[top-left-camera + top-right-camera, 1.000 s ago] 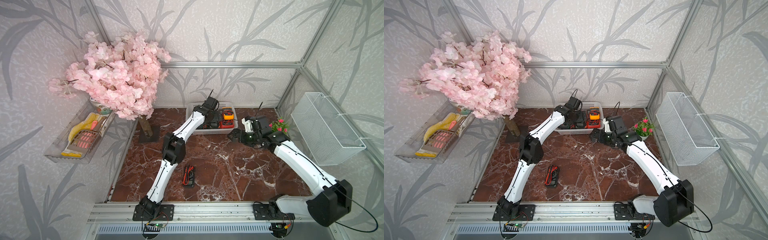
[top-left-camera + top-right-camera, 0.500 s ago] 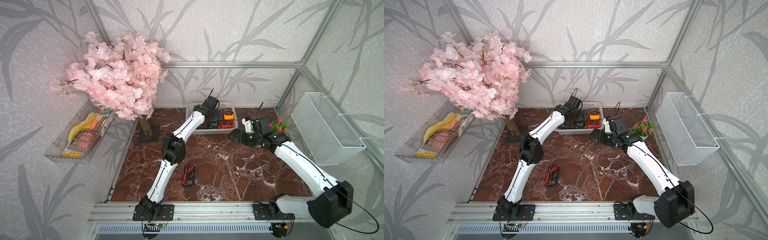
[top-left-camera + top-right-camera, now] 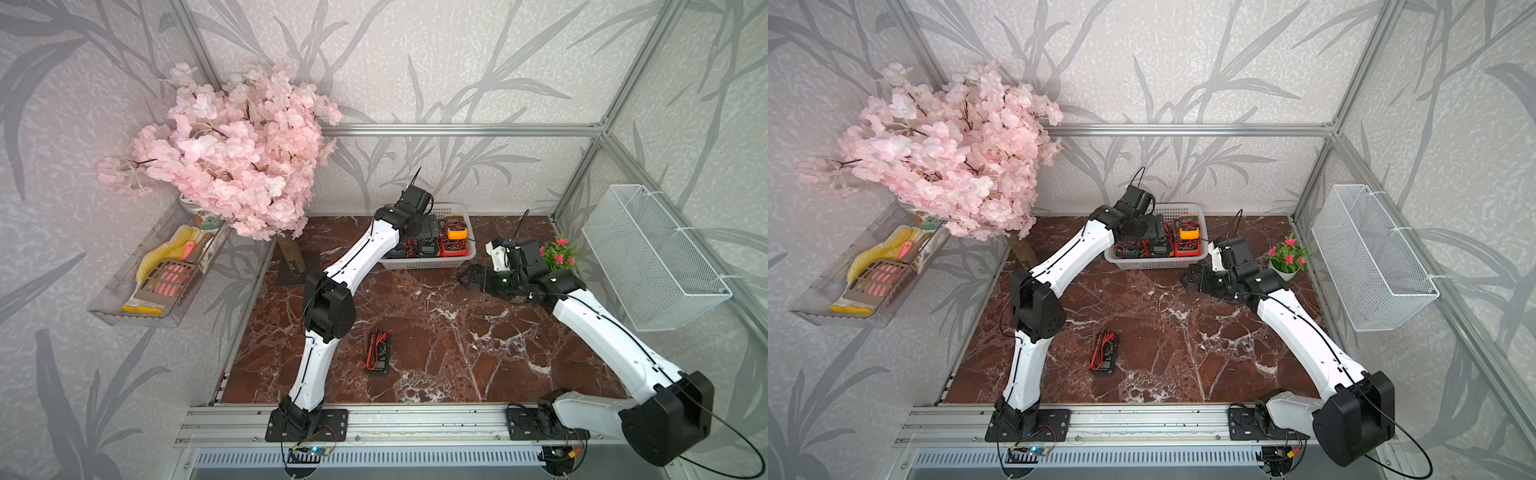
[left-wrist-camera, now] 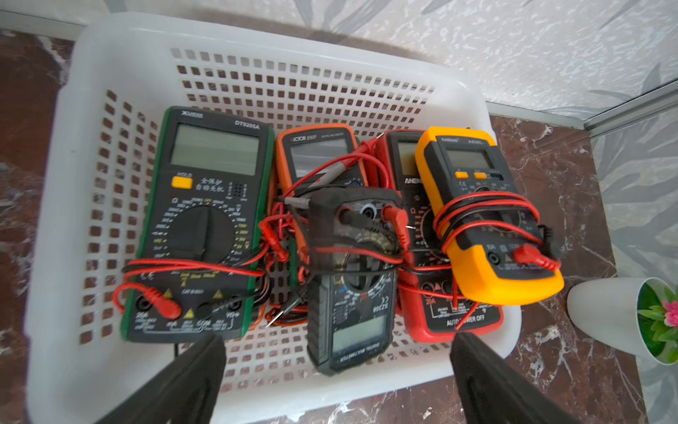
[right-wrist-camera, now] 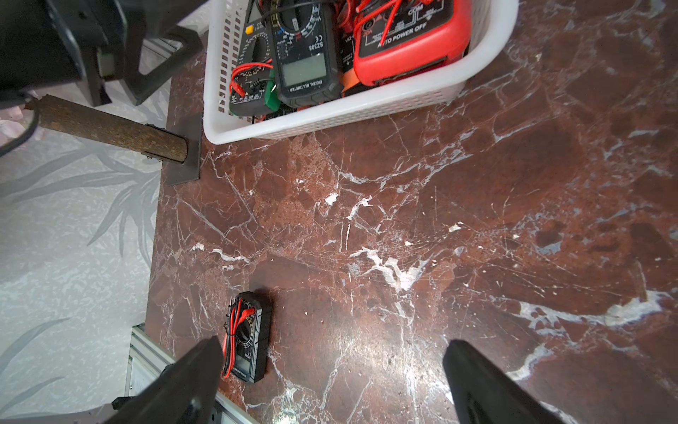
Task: Put the multimeter into the basket
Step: Place the multimeter in the basket, then pick up the multimeter from the center of the board.
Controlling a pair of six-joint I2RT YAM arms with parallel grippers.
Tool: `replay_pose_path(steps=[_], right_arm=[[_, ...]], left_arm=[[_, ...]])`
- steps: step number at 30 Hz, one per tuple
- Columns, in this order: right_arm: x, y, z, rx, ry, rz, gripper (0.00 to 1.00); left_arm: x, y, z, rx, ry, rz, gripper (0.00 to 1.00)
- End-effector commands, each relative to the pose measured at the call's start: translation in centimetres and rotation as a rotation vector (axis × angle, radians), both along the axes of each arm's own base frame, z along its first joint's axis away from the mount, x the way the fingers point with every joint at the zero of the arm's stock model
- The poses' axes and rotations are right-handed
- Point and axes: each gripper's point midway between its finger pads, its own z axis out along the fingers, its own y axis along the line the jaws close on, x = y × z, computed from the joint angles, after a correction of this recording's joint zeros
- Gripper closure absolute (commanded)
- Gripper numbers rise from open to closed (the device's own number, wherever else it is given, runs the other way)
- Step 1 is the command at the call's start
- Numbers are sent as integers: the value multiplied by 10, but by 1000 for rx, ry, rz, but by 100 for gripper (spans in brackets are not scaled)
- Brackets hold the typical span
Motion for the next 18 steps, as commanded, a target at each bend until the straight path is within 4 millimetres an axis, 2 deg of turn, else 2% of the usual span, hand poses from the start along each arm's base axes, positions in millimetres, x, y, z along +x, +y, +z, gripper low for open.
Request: replay_pose_path(steps=[1,10,18], right_arm=[[-9,3,0,5,0,31,1],[-18,14,-5,2,2,78,1],[-29,27,-8,-33,-2,141,1]], left_arm=[[-15,12,15,29,-39,16,0],[-74,52,0,100,-13,57,0],[-138,85,-32,146,54,92,0]])
